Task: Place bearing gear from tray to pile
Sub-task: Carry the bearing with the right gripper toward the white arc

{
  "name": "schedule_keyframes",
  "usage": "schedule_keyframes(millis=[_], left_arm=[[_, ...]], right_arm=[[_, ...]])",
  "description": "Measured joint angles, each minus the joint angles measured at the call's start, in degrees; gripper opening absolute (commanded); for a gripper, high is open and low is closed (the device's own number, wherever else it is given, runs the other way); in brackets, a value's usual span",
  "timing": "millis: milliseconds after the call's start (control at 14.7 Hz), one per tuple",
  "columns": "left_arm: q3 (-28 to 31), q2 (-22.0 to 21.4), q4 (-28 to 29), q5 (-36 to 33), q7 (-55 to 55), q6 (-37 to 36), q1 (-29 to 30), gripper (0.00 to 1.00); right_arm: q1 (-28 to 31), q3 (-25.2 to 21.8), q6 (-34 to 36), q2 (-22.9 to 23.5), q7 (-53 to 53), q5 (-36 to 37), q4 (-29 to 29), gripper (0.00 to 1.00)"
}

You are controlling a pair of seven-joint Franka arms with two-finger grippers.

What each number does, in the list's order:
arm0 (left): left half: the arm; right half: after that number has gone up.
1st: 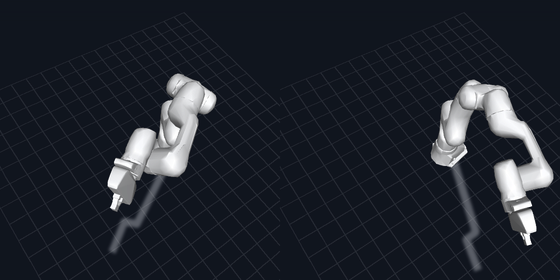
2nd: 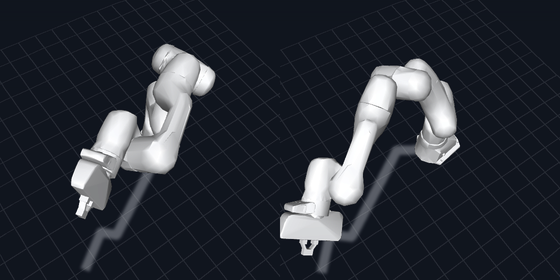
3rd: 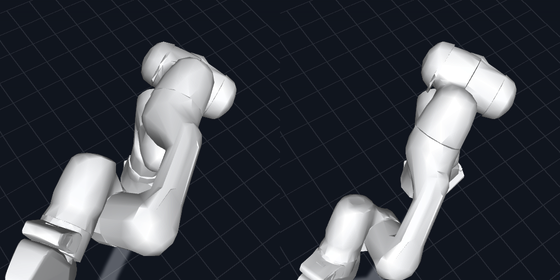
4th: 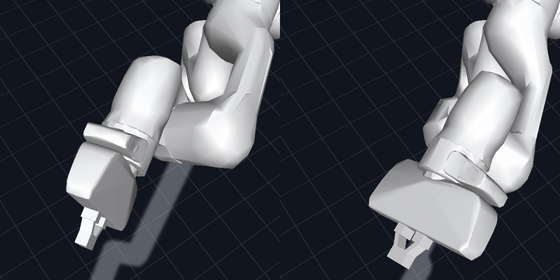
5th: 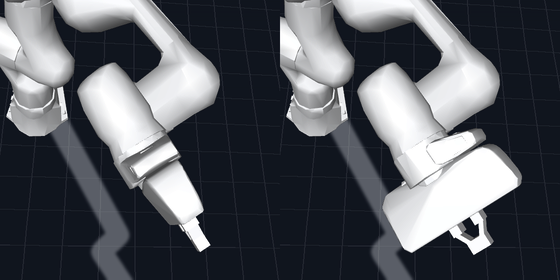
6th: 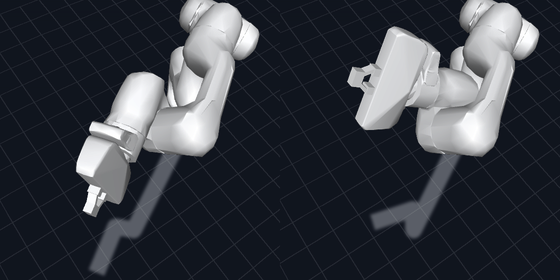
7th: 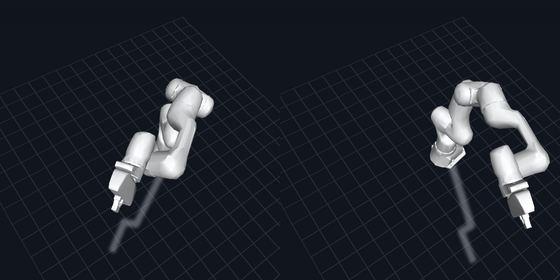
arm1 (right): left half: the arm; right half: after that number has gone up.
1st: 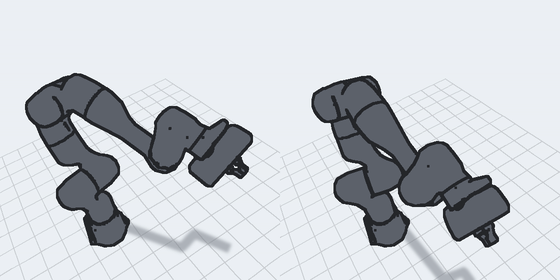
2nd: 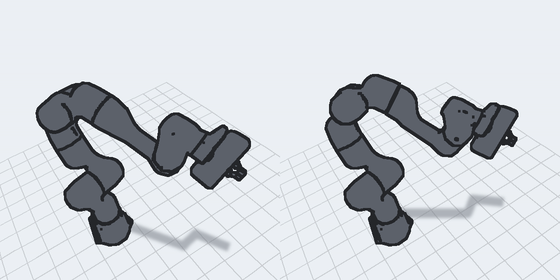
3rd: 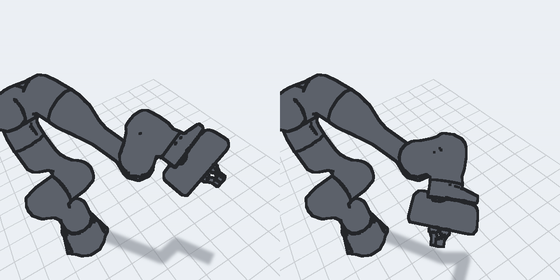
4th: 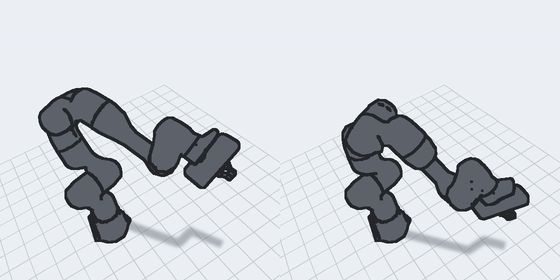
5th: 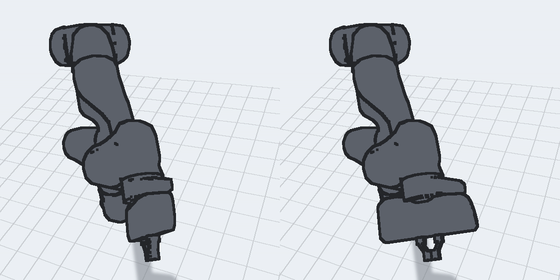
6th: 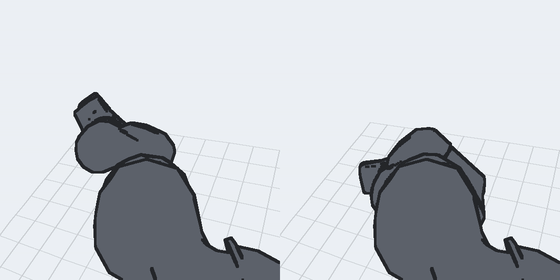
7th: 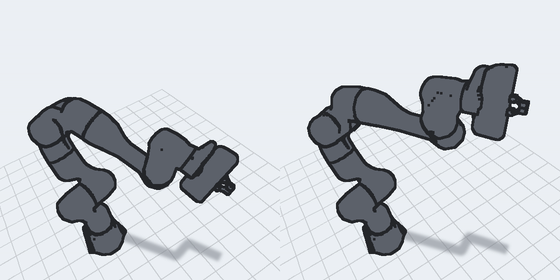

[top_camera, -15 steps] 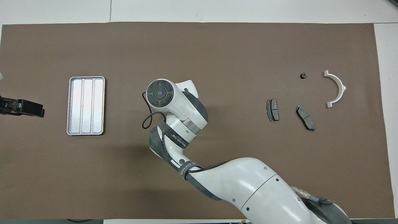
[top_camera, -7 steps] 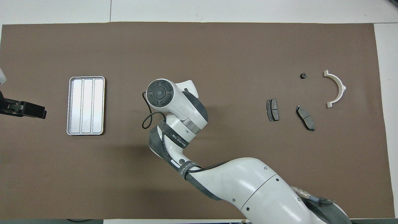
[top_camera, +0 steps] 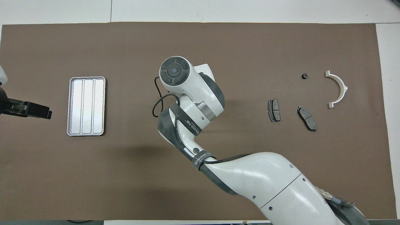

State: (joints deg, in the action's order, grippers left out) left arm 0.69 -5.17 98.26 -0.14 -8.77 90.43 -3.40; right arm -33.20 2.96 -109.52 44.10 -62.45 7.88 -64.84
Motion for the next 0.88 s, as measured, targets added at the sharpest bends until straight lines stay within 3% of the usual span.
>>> schedule_keyframes(millis=[476,883], left_arm=[[0.08,0.00,0.00,0.43,0.00,0.00,0.00,1.00],[0.14,0.00,0.00,2.24,0.00,0.04,0.01,1.00]], right_arm=[[9.63,0.04,8.68,-7.83,21.60,-0.85,0.19,0.00],[17.19,0.02,9.36,-10.38,38.92,-0.93,-3.26,0.00]])
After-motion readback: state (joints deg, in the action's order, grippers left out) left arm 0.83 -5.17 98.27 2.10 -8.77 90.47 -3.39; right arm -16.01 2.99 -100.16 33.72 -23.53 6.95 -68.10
